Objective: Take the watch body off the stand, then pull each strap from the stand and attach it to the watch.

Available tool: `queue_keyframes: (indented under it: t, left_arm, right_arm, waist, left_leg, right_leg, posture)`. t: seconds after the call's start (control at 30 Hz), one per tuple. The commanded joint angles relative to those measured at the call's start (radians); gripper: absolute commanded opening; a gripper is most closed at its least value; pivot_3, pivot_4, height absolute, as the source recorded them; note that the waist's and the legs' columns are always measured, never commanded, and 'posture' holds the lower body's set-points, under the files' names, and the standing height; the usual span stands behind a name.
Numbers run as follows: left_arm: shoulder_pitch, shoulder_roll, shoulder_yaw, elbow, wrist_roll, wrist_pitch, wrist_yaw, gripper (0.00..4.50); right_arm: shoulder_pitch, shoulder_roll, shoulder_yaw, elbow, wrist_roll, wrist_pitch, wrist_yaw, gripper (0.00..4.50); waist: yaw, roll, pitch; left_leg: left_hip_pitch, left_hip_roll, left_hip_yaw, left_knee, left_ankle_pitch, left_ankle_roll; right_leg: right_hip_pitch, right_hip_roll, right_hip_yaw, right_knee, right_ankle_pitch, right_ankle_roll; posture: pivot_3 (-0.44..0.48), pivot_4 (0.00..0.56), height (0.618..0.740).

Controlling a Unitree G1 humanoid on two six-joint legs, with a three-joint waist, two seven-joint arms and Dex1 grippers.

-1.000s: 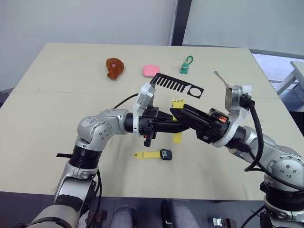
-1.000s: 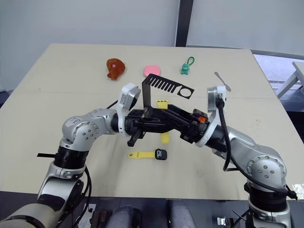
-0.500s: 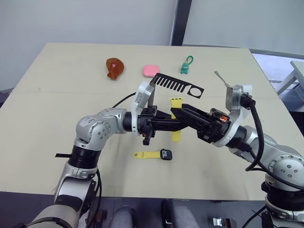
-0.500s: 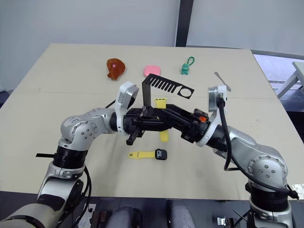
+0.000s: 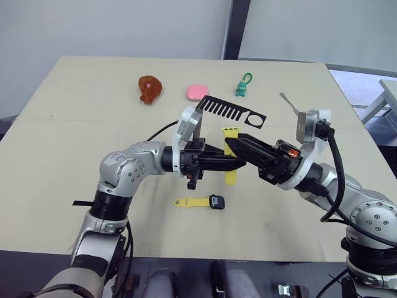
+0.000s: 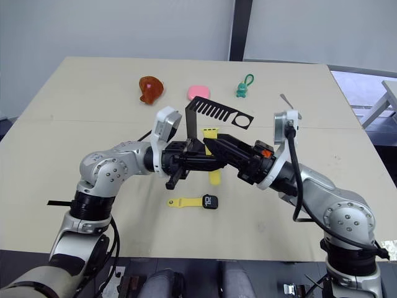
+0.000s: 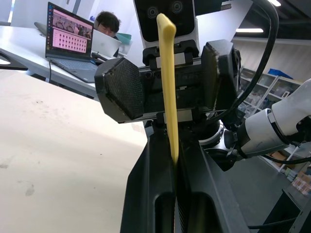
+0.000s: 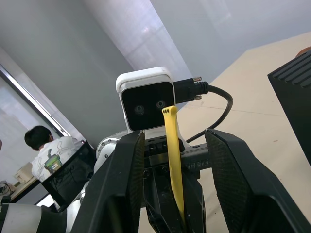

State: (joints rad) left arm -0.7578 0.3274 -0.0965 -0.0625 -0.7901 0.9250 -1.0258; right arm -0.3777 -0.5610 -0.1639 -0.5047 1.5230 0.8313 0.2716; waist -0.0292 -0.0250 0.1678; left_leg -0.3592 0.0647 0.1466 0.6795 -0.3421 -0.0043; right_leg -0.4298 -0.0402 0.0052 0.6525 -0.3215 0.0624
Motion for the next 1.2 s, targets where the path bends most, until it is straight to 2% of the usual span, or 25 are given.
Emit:
queue_keyframes:
  t: [0.03, 0.87, 0.97, 1.03, 1.2]
  left_arm:
    - [0.001, -0.006, 0.013, -0.017, -0.009, -0.013, 0.006, 0.0]
    - [0.005, -0.024, 0.014, -0.02, -0.011, -0.025, 0.028, 0.0]
    - [0.006, -0.03, 0.016, -0.02, -0.012, -0.028, 0.034, 0.0]
    - [0.006, -0.032, 0.016, -0.022, -0.012, -0.026, 0.035, 0.0]
    - [0.006, -0.034, 0.017, -0.021, -0.011, -0.026, 0.034, 0.0]
  right_arm:
    - [-0.003, -0.015, -0.024, -0.015, 0.024, -0.011, -0.003, 2.1]
    - [-0.015, -0.024, -0.027, -0.004, 0.031, -0.017, -0.004, 2.1]
    - [-0.018, -0.018, -0.024, -0.001, 0.024, -0.023, -0.009, 1.25]
    - [-0.022, -0.012, -0.023, 0.002, 0.025, -0.026, -0.012, 0.18]
    - [-0.028, -0.004, -0.023, 0.004, 0.035, -0.031, -0.014, 0.07]
  waist:
    - [0.0, 0.0, 0.0]
    - [0.0, 0.0, 0.0]
    - [0.0, 0.0, 0.0]
    - [0.0, 0.0, 0.0]
    - [0.0, 0.0, 0.0]
  left_leg:
    - [0.0, 0.0, 0.0, 0.0, 0.0, 0.0]
    - [0.0, 0.0, 0.0, 0.0, 0.0, 0.0]
    - [0.0, 0.0, 0.0, 0.0, 0.0, 0.0]
    - [0.0, 0.0, 0.0, 0.0, 0.0, 0.0]
    - [0.0, 0.0, 0.0, 0.0, 0.0, 0.0]
  right_leg:
    - [0.0, 0.0, 0.0, 0.0, 0.0, 0.0]
    - [0.0, 0.0, 0.0, 0.0, 0.0, 0.0]
    - [0.0, 0.0, 0.0, 0.0, 0.0, 0.0]
    - [0.0, 0.0, 0.0, 0.0, 0.0, 0.0]
    - [0.0, 0.0, 0.0, 0.0, 0.0, 0.0]
  posture:
    - [0.0, 0.15, 0.74]
    - [0.0, 0.15, 0.74]
    - [0.0, 0.15, 0.74]
    - [0.0, 0.15, 0.74]
    - [0.0, 0.15, 0.74]
